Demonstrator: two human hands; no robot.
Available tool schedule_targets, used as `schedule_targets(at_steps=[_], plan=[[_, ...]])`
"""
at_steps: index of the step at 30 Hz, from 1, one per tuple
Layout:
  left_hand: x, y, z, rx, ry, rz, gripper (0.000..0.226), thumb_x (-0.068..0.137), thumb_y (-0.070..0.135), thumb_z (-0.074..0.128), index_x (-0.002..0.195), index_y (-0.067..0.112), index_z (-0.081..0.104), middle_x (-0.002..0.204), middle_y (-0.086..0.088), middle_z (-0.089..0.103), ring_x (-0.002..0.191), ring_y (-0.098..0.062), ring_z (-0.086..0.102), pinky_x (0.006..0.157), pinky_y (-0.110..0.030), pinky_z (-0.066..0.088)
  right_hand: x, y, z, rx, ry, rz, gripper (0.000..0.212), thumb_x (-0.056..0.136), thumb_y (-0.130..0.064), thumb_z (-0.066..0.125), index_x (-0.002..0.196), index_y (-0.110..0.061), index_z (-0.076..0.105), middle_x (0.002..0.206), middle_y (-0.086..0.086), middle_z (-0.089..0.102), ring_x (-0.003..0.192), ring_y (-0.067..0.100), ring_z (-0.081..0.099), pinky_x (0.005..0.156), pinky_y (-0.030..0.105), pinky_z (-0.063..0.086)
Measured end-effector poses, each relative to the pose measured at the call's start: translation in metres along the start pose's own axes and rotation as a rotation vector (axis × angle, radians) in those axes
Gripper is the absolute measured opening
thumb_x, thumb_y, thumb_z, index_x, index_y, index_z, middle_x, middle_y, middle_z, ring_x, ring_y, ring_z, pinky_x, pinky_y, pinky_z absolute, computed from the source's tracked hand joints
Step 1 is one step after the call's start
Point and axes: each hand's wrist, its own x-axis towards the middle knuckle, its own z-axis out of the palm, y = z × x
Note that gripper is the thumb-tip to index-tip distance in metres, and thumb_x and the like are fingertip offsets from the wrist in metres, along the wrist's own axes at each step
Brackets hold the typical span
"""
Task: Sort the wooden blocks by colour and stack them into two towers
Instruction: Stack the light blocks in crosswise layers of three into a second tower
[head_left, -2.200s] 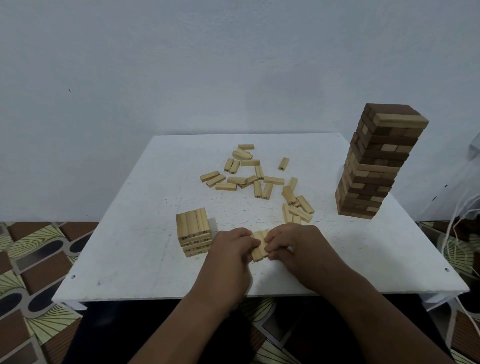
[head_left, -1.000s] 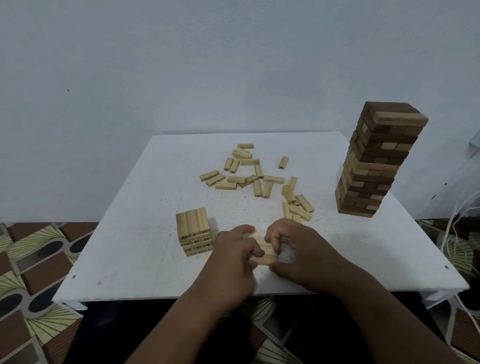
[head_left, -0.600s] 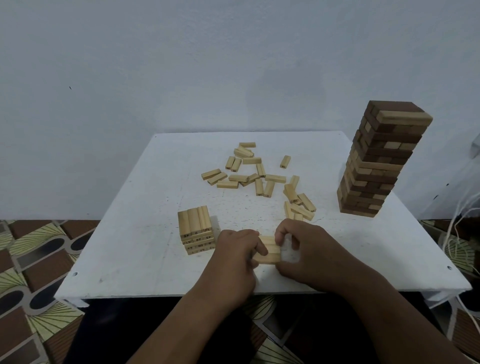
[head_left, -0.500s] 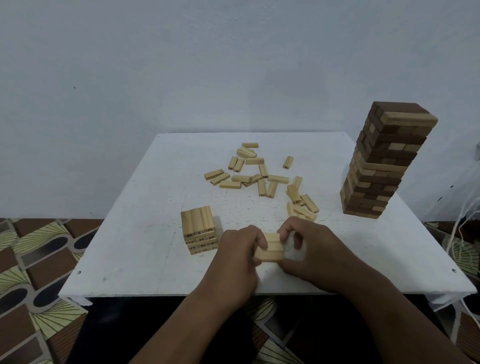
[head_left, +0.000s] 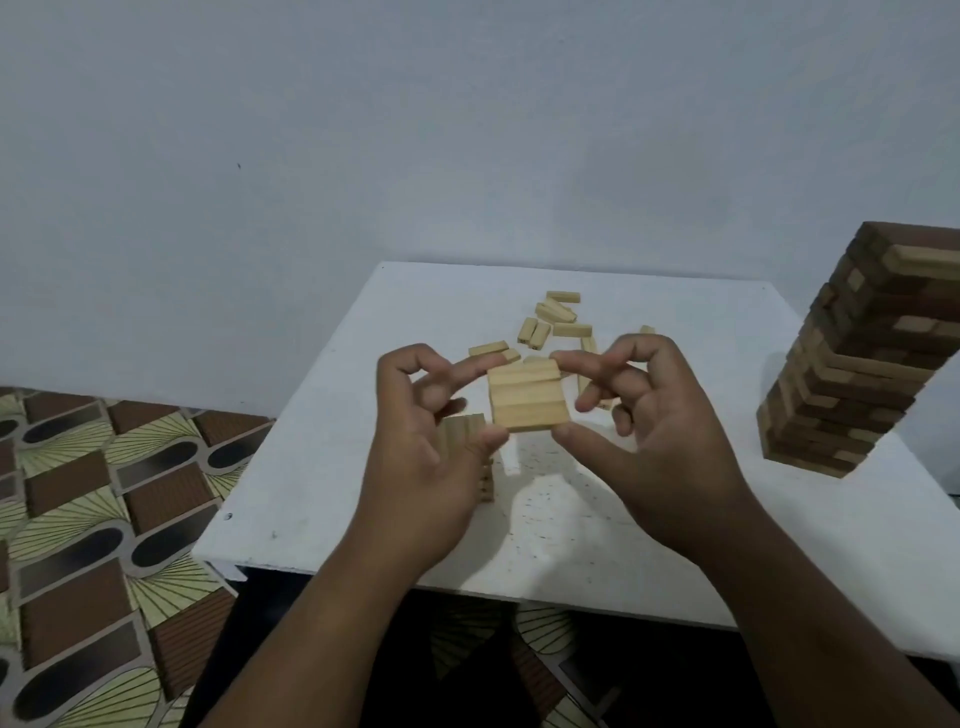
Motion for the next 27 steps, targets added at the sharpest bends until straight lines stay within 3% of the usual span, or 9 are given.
schedule_targets(at_steps=[3, 5, 8, 10, 12, 15, 20, 23, 27], plan=[[0.003, -0.008, -0.021, -0.036, 0.059, -0.05, 0.055, 0.088, -0.013, 0.059, 0.109, 0.03, 0.031, 0.124, 0.01, 0.068, 0.129, -0.018, 0.052, 0.106, -0.048, 0.041, 0.013, 0.0, 0.022, 0.013, -0.024, 0.023, 0.049, 0.078, -0.004, 0.078, 0.103, -0.027, 0.042, 0.116, -0.022, 0.068, 0.095, 0.016, 0.058, 0.077, 0.024, 0.037], [0.004, -0.014, -0.033, -0.046, 0.076, -0.087, 0.056, 0.089, -0.012, 0.06, 0.108, 0.033, 0.033, 0.125, 0.007, 0.068, 0.131, -0.022, 0.052, 0.106, -0.057, 0.041, 0.018, 0.005, 0.035, 0.012, -0.04, 0.042, 0.048, 0.079, -0.007, 0.079, 0.104, -0.027, 0.043, 0.115, -0.024, 0.068, 0.098, 0.015, 0.057, 0.076, 0.019, 0.037], [0.002, -0.023, -0.044, -0.029, 0.078, -0.136, 0.054, 0.089, -0.007, 0.063, 0.108, 0.035, 0.034, 0.124, 0.009, 0.068, 0.131, -0.02, 0.051, 0.109, -0.058, 0.037, 0.018, 0.013, 0.047, 0.0, -0.046, 0.058, 0.047, 0.078, -0.011, 0.08, 0.104, -0.026, 0.044, 0.114, -0.025, 0.068, 0.1, 0.013, 0.057, 0.074, 0.01, 0.037], [-0.001, -0.029, -0.046, -0.01, 0.069, -0.16, 0.052, 0.087, 0.0, 0.065, 0.11, 0.034, 0.035, 0.123, 0.01, 0.069, 0.131, -0.018, 0.051, 0.11, -0.052, 0.036, 0.016, 0.017, 0.051, -0.01, -0.046, 0.065, 0.048, 0.077, -0.013, 0.081, 0.105, -0.026, 0.044, 0.114, -0.025, 0.068, 0.1, 0.011, 0.057, 0.073, 0.007, 0.036], [-0.004, -0.034, -0.046, 0.027, 0.074, -0.19, 0.052, 0.088, -0.002, 0.066, 0.112, 0.031, 0.034, 0.121, 0.013, 0.069, 0.128, -0.009, 0.051, 0.107, -0.032, 0.038, 0.014, 0.021, 0.053, -0.023, -0.053, 0.079, 0.048, 0.076, -0.014, 0.081, 0.105, -0.026, 0.044, 0.115, -0.026, 0.068, 0.101, 0.009, 0.057, 0.073, 0.006, 0.036], [-0.006, -0.038, -0.046, 0.064, 0.074, -0.215, 0.052, 0.088, -0.006, 0.063, 0.113, 0.027, 0.033, 0.119, 0.016, 0.07, 0.119, 0.004, 0.052, 0.084, -0.001, 0.037, 0.012, 0.026, 0.053, -0.05, -0.065, 0.086, 0.047, 0.077, -0.013, 0.08, 0.105, -0.025, 0.044, 0.115, -0.028, 0.067, 0.102, 0.008, 0.056, 0.075, 0.006, 0.035], [-0.009, -0.046, -0.046, 0.112, 0.034, -0.215, 0.052, 0.089, -0.003, 0.064, 0.116, 0.028, 0.032, 0.122, 0.019, 0.067, 0.124, 0.003, 0.049, 0.087, -0.006, 0.037, 0.009, 0.034, 0.051, -0.1, -0.081, 0.084, 0.049, 0.077, -0.013, 0.081, 0.106, -0.025, 0.043, 0.116, -0.028, 0.067, 0.102, 0.009, 0.056, 0.075, 0.005, 0.034], [-0.009, -0.048, -0.045, 0.147, 0.027, -0.197, 0.053, 0.089, -0.003, 0.064, 0.117, 0.028, 0.032, 0.123, 0.018, 0.067, 0.124, 0.001, 0.05, 0.084, 0.002, 0.035, 0.008, 0.037, 0.05, -0.104, -0.08, 0.088, 0.05, 0.076, -0.014, 0.081, 0.108, -0.024, 0.044, 0.115, -0.027, 0.067, 0.101, 0.009, 0.056, 0.075, 0.006, 0.035], [-0.01, -0.049, -0.044, 0.177, 0.02, -0.195, 0.053, 0.089, -0.002, 0.064, 0.117, 0.031, 0.033, 0.123, 0.02, 0.066, 0.124, 0.001, 0.05, 0.083, 0.002, 0.035, 0.006, 0.039, 0.051, -0.129, -0.084, 0.082, 0.052, 0.076, -0.015, 0.081, 0.111, -0.026, 0.044, 0.117, -0.027, 0.066, 0.103, 0.009, 0.056, 0.075, 0.006, 0.035]])
